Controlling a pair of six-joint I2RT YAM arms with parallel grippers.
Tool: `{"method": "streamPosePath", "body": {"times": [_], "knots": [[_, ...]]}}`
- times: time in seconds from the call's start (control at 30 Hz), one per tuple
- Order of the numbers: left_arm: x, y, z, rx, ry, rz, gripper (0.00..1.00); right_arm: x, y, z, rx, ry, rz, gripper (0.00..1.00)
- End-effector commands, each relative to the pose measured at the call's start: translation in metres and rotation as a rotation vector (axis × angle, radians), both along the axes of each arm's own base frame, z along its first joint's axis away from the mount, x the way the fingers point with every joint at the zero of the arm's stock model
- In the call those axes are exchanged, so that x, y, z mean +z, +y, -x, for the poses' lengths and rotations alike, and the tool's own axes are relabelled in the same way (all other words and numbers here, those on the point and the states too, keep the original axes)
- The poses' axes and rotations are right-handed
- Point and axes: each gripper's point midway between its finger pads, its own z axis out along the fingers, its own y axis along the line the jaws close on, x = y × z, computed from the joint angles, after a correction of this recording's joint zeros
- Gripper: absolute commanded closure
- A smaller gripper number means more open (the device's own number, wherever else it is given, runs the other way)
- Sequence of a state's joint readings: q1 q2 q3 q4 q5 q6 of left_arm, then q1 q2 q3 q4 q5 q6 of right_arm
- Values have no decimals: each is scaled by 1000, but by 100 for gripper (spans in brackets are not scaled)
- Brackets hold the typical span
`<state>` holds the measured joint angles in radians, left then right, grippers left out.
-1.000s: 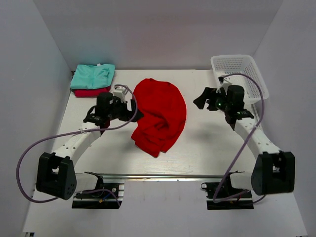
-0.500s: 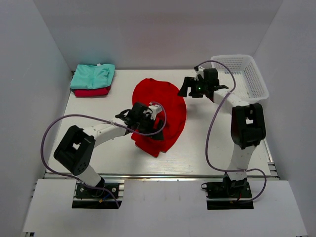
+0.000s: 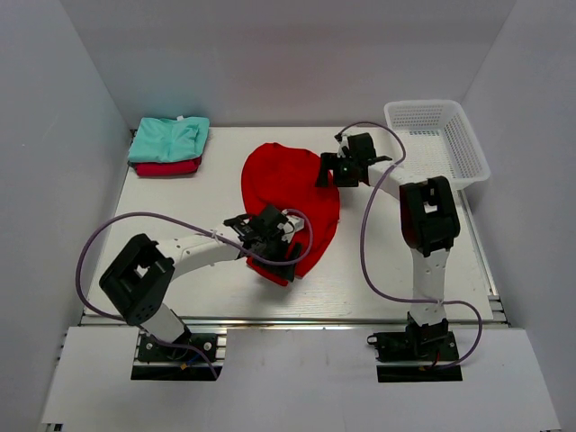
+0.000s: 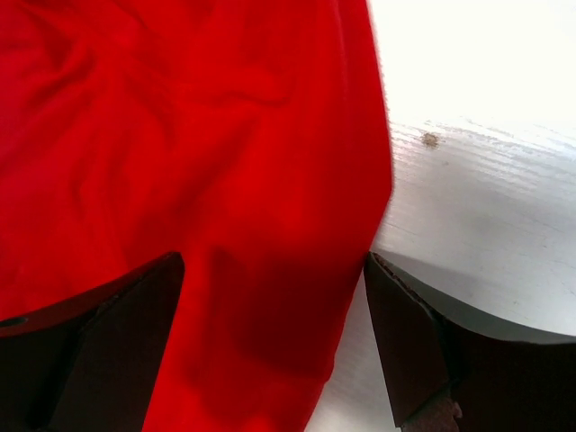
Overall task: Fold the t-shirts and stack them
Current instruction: Flatten out the tshirt
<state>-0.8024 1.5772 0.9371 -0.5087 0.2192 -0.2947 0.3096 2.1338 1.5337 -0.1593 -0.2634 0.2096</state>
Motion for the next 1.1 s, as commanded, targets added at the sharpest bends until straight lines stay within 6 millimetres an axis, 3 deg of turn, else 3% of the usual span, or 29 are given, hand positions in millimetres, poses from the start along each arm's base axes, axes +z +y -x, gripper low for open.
{"method": "streamPosePath", "body": {"times": [0.0,0.17,0.3,0.33,0.4,0.43,0.5,0.53,0.67,0.77,0.8,0.83,0.97,1.07], "knots": [[14,-1,8,-3,-20,18,22,3,4,-9,-19,-28,-10,14],[-6,-11,5,-15,-20,30,32,-2,9,-3,-33,-11,-50,17],[-19,-13,3,-7,2,12,57,1,13,2,-25,-13,-70,27],[-19,-14,3,-7,7,7,68,-1,14,3,-22,-9,-72,36],[-22,-9,-5,26,-16,-29,79,3,16,7,-8,-10,-83,53],[-21,-5,-11,45,-42,-56,100,2,17,9,-5,-7,-86,80],[-16,1,-20,81,-79,-93,100,19,19,10,6,-38,-103,100],[-14,9,-29,129,-118,-144,100,24,18,9,2,-53,-107,100],[24,30,-61,290,-276,-160,100,76,13,13,-18,-169,-141,100],[72,48,-81,437,-443,-126,100,110,4,25,-52,-238,-168,100],[85,53,-85,473,-482,-112,100,134,0,31,-65,-284,-181,100],[110,66,-91,545,-560,-90,100,134,-4,34,-69,-287,-175,100],[163,106,-96,709,-732,-78,100,163,-10,53,-48,-347,-177,100],[206,138,-98,869,-849,-100,100,208,-20,65,-56,-447,-175,100]]}}
